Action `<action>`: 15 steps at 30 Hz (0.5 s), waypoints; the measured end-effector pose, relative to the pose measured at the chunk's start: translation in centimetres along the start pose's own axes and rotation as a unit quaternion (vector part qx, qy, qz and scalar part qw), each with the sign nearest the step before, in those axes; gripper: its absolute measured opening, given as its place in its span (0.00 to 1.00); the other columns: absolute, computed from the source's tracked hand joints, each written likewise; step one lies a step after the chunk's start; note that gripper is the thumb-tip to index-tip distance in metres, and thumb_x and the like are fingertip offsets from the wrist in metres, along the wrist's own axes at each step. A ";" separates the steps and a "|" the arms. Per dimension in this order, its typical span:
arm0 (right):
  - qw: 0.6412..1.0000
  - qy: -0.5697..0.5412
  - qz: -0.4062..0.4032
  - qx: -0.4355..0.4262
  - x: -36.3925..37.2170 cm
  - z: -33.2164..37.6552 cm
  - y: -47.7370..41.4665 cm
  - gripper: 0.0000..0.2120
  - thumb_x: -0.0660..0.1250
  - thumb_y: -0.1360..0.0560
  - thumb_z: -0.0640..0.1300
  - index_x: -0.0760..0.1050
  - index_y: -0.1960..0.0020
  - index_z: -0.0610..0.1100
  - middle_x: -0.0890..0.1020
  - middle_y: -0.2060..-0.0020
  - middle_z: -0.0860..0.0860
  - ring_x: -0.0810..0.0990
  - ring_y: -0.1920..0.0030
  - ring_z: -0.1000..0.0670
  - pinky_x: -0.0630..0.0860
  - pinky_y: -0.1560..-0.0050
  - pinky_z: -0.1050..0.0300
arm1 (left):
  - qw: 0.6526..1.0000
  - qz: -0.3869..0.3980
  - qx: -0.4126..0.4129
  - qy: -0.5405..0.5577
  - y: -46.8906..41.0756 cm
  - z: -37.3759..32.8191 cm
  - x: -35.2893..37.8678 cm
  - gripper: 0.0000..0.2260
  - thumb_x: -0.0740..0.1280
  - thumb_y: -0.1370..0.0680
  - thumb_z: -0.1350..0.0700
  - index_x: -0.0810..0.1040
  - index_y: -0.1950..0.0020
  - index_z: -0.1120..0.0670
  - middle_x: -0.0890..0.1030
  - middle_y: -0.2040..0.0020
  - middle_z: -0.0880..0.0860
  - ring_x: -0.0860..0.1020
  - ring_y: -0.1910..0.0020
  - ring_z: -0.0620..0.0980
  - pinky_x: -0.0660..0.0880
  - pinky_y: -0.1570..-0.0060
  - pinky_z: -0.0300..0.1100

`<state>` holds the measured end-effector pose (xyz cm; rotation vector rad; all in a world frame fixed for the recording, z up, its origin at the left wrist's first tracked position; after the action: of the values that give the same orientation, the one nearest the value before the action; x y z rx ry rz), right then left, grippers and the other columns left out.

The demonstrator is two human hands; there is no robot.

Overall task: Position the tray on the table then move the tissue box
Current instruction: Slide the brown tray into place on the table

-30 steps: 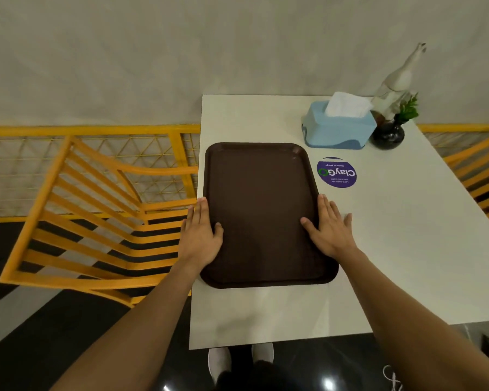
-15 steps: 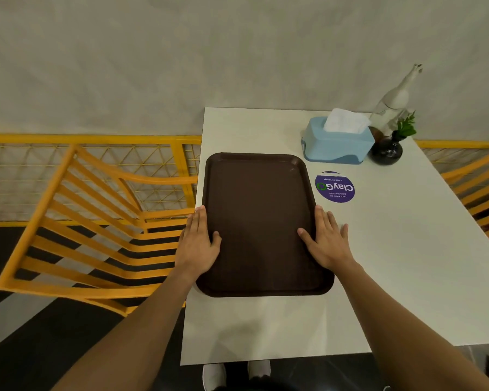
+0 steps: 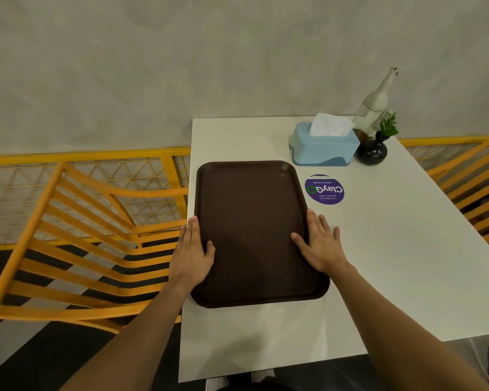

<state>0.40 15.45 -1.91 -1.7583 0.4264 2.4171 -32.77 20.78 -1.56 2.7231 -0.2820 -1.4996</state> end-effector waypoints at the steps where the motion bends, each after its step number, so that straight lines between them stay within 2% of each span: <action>1: 1.000 0.003 0.000 0.001 0.0 0.0 0.0 0.41 0.46 0.21 0.71 0.39 0.17 0.49 0.51 0.17 0.48 0.47 0.18 0.42 0.43 0.23 0.32 | 1.000 0.002 -0.001 0.001 0.0 -0.1 0.0 0.34 0.57 0.16 0.45 0.42 0.16 0.53 0.48 0.16 0.52 0.46 0.18 0.53 0.54 0.21 0.53; 12: 1.000 0.006 0.003 0.002 -0.5 0.0 0.0 0.41 0.47 0.20 0.70 0.39 0.17 0.49 0.51 0.17 0.48 0.46 0.18 0.42 0.42 0.23 0.33 | 1.000 0.003 -0.003 0.021 0.2 -0.3 0.1 0.34 0.58 0.16 0.45 0.42 0.16 0.52 0.48 0.16 0.52 0.46 0.18 0.54 0.54 0.22 0.52; 15: 1.000 -0.003 0.008 0.005 -0.7 0.1 0.1 0.42 0.47 0.21 0.71 0.39 0.17 0.49 0.49 0.17 0.48 0.45 0.18 0.42 0.42 0.23 0.33 | 0.998 0.019 -0.005 0.061 0.0 -0.3 -0.2 0.36 0.58 0.17 0.42 0.41 0.16 0.50 0.47 0.16 0.51 0.45 0.18 0.53 0.52 0.21 0.54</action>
<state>0.52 15.48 -1.17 -1.7502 0.4547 2.4259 -32.64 20.79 -1.29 2.7714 -0.3204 -1.3154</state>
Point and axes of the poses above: each hand's wrist, its own y-axis away from the middle knuckle, its own x-axis out of the palm, z = x × y, the point moved 4 cm from there along -y, towards the middle knuckle
